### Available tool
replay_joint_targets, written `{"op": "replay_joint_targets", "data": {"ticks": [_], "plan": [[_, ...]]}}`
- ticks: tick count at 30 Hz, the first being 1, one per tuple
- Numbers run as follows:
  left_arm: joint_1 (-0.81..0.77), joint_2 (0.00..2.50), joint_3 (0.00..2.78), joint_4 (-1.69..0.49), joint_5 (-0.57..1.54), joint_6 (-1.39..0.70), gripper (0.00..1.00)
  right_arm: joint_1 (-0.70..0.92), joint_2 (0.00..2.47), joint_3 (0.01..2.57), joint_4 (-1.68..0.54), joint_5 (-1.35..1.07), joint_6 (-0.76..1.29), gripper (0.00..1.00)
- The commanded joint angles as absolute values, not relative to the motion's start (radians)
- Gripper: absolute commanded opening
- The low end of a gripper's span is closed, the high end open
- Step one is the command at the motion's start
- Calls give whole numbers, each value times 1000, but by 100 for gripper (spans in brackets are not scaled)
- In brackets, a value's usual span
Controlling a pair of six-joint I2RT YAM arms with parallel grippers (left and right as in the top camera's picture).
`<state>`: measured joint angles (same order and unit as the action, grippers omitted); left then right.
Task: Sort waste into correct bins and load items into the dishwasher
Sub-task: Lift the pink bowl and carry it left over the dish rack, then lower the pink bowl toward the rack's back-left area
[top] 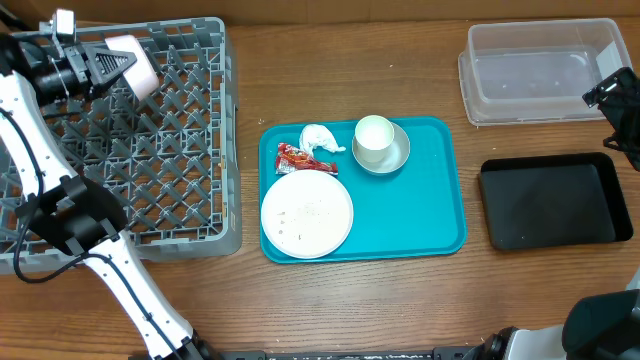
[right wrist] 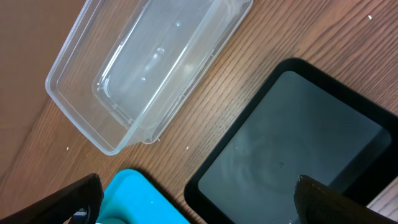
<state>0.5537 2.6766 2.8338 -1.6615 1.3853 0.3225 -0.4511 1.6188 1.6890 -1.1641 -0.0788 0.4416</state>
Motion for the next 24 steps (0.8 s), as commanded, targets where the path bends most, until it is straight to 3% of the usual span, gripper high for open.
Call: {"op": "replay_joint_targets", "data": {"ticks": [1, 7, 11, 14, 17, 24], "plan": [[583, 2756, 2834, -1665, 1559, 359, 4, -452, 1617, 1702, -1161, -79, 445, 100], [595, 2828, 2834, -1660, 1581, 337, 4, -452, 1617, 1702, -1161, -79, 445, 100], [602, 2832, 2834, -1676, 1573, 327, 10, -452, 1617, 1702, -1161, -79, 445, 100], [617, 2831, 2836, -1675, 1560, 306, 24, -452, 1617, 1702, -1161, -79, 445, 100], [638, 2831, 2836, -1675, 1486, 274, 59, -452, 1617, 1702, -1161, -79, 445, 100], [711, 2818, 2846, -1690, 1357, 175, 58, -452, 1617, 1702, -1161, -79, 445, 100]]}}
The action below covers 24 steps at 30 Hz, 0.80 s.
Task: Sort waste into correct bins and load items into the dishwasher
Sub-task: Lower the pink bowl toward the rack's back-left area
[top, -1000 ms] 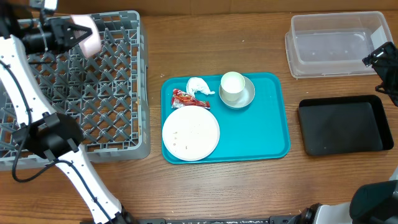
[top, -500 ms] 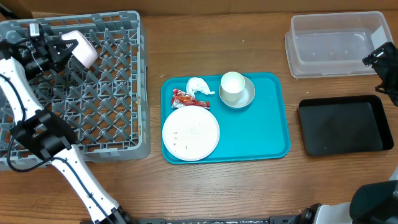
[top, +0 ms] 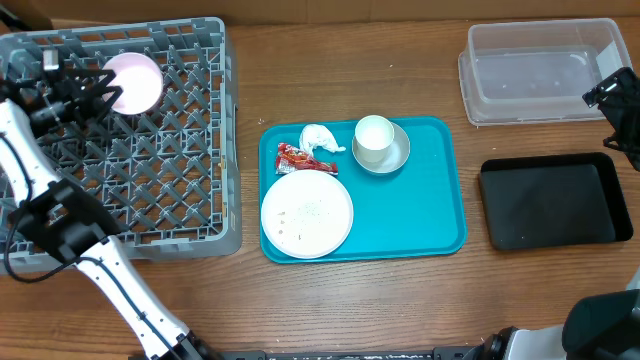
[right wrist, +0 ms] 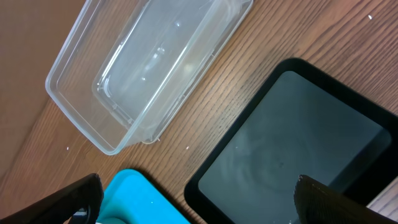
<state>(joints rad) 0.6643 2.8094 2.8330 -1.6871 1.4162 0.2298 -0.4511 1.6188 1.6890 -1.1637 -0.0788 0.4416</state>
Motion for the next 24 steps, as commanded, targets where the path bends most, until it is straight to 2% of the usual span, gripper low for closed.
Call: {"op": "replay_joint_targets", "data": {"ticks": [1, 4, 6, 8, 10, 13, 15, 18, 19, 20, 24], "plan": [[721, 2809, 2846, -1690, 1358, 175, 57, -452, 1617, 1702, -1161, -79, 445, 100], [748, 2764, 2847, -1690, 1357, 175, 50, -452, 1617, 1702, -1161, -79, 445, 100], [759, 2723, 2847, -1690, 1358, 174, 40, -452, 1617, 1702, -1161, -79, 445, 100], [760, 2679, 2847, -1690, 1361, 174, 25, -452, 1617, 1702, -1161, -79, 445, 100], [756, 2623, 2847, -1690, 1361, 176, 22, -452, 1617, 1702, -1161, -79, 445, 100], [723, 2522, 2847, -1690, 1335, 204, 27, -452, 1617, 1702, -1161, -79, 445, 100], [691, 2465, 2847, -1690, 1265, 234, 36, -452, 1617, 1702, -1161, -79, 445, 100], [597, 2381, 2847, -1680, 988, 266, 67, -452, 1617, 1702, -1161, -79, 445, 100], [559, 2364, 2847, -1672, 883, 266, 70, -452, 1617, 1702, -1161, -79, 445, 100], [511, 2353, 2847, -1662, 759, 258, 69, -452, 1617, 1702, -1161, -79, 445, 100], [341, 2360, 2845, -1611, 344, 80, 54, -452, 1617, 1702, -1161, -79, 445, 100]]}}
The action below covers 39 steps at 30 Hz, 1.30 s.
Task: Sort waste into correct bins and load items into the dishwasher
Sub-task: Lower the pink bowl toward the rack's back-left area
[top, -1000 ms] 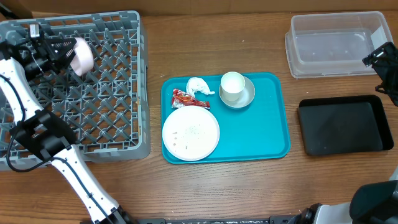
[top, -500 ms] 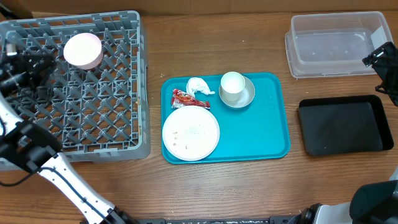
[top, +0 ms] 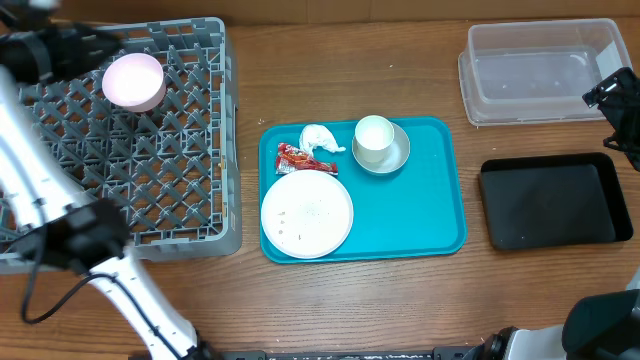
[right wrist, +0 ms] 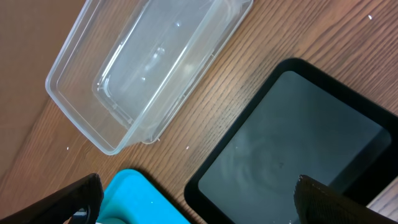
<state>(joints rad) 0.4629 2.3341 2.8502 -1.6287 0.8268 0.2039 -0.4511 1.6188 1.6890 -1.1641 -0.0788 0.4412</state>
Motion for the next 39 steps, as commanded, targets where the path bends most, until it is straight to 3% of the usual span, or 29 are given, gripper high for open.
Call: {"op": "replay_joint_targets", "data": {"ticks": [1, 3, 4, 5, 7, 13, 20, 32, 34, 37, 39], "plan": [[298, 2368, 2845, -1603, 233, 33, 47, -452, 1617, 1702, -1161, -79, 445, 100], [205, 2388, 2845, -1592, 51, -9, 34, -452, 1617, 1702, -1161, -79, 445, 100], [176, 2398, 2845, -1588, 12, -8, 33, -452, 1617, 1702, -1161, -79, 445, 99], [143, 2407, 2845, -1584, -38, -8, 34, -452, 1617, 1702, -1161, -79, 445, 100], [94, 2427, 2844, -1577, -133, -8, 48, -452, 1617, 1702, -1161, -79, 445, 100], [40, 2480, 2841, -1571, -328, -84, 42, -452, 1617, 1702, -1161, -79, 445, 100], [60, 2548, 2836, -1546, -386, -102, 36, -452, 1617, 1702, -1161, -79, 445, 100], [107, 2647, 2834, -1520, -301, -113, 39, -452, 1617, 1702, -1161, -79, 445, 100], [111, 2647, 2834, -1517, -271, -113, 31, -452, 1617, 1702, -1161, -79, 445, 100], [115, 2638, 2838, -1517, -189, -113, 4, -452, 1617, 1702, -1161, -79, 445, 100], [115, 2629, 2839, -1522, -136, -112, 4, -452, 1617, 1702, -1161, -79, 445, 100]]}}
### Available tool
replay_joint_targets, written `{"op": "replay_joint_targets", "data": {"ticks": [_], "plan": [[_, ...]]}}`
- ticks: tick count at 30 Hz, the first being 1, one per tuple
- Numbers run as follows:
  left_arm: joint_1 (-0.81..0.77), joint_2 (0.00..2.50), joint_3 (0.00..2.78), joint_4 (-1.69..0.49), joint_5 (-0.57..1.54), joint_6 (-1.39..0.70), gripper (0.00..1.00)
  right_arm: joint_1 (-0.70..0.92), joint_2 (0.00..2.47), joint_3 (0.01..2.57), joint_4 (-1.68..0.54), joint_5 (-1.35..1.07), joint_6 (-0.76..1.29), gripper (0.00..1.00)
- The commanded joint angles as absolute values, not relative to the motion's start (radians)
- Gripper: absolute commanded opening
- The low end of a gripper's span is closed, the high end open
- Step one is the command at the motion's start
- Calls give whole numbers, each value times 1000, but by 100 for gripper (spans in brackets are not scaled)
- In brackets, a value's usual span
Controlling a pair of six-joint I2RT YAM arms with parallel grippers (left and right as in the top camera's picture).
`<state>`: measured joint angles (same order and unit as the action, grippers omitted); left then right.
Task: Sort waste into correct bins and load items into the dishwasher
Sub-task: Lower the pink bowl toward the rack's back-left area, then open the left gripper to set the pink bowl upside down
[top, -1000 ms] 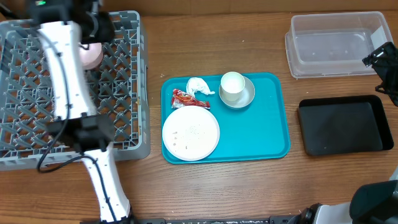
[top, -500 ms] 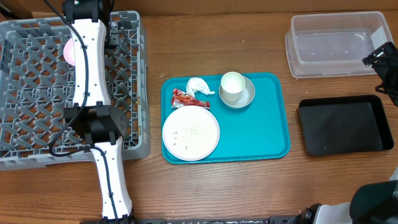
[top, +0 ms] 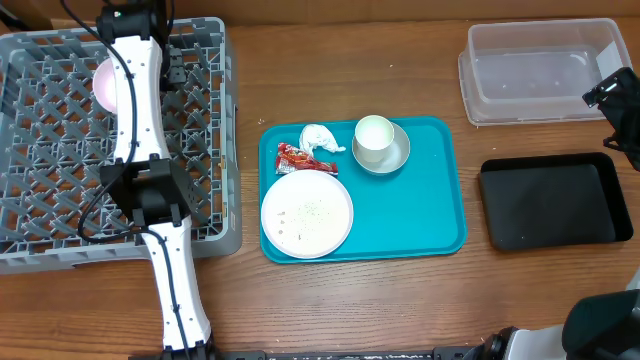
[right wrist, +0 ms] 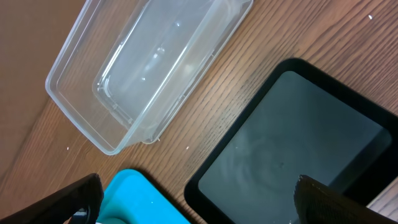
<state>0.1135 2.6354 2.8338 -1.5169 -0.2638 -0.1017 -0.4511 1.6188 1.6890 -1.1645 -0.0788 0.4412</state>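
Observation:
A pink bowl [top: 103, 85] lies in the grey dish rack [top: 60, 200], its right side hidden behind my left arm. My left gripper [top: 173, 62] shows only as dark parts over the rack's back right, so its jaws are unreadable. The teal tray [top: 430, 200] carries a white plate [top: 307, 214], a white cup [top: 374, 140] standing in a small bowl [top: 402, 155], a crumpled napkin [top: 320, 138] and a red wrapper [top: 295, 157]. My right gripper [right wrist: 202, 200] is open and holds nothing, above the wood between the tray and the bins.
A clear plastic bin [top: 540, 70] stands at the back right, also seen as the clear bin [right wrist: 149, 62]. In front of it lies a black bin [top: 555, 200], shown as the black bin [right wrist: 292, 143]. The teal tray's corner [right wrist: 137, 199] shows at the bottom left.
My left arm has swung from the rack's far left corner to stand across the rack, over the pink bowl's right side. The bowl stays in the rack. The right arm has not moved.
My left gripper first held the pink bowl over the rack's back. Then the bowl sat lower on the rack with the gripper at its left. Later the gripper was apart from the bowl, which lay in the rack. Now the arm crosses over it.

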Motion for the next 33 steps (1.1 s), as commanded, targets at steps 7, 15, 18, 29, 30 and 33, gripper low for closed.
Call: {"op": "replay_joint_targets", "data": {"ticks": [7, 15, 18, 29, 30, 33], "plan": [[121, 2524, 2843, -1524, 75, -109, 4, -452, 1617, 1702, -1161, -79, 445, 100], [262, 2394, 2843, -1450, 648, -103, 4, -452, 1617, 1702, -1161, -79, 445, 100], [334, 2419, 2841, -1452, 874, -23, 4, -452, 1617, 1702, -1161, -79, 445, 100], [527, 2584, 2841, -1493, 1340, 73, 4, -452, 1617, 1702, -1161, -79, 445, 100], [537, 2598, 2841, -1496, 1382, 91, 4, -452, 1617, 1702, -1161, -79, 445, 100], [565, 2643, 2841, -1509, 1475, 126, 4, -452, 1617, 1702, -1161, -79, 445, 100]]}}
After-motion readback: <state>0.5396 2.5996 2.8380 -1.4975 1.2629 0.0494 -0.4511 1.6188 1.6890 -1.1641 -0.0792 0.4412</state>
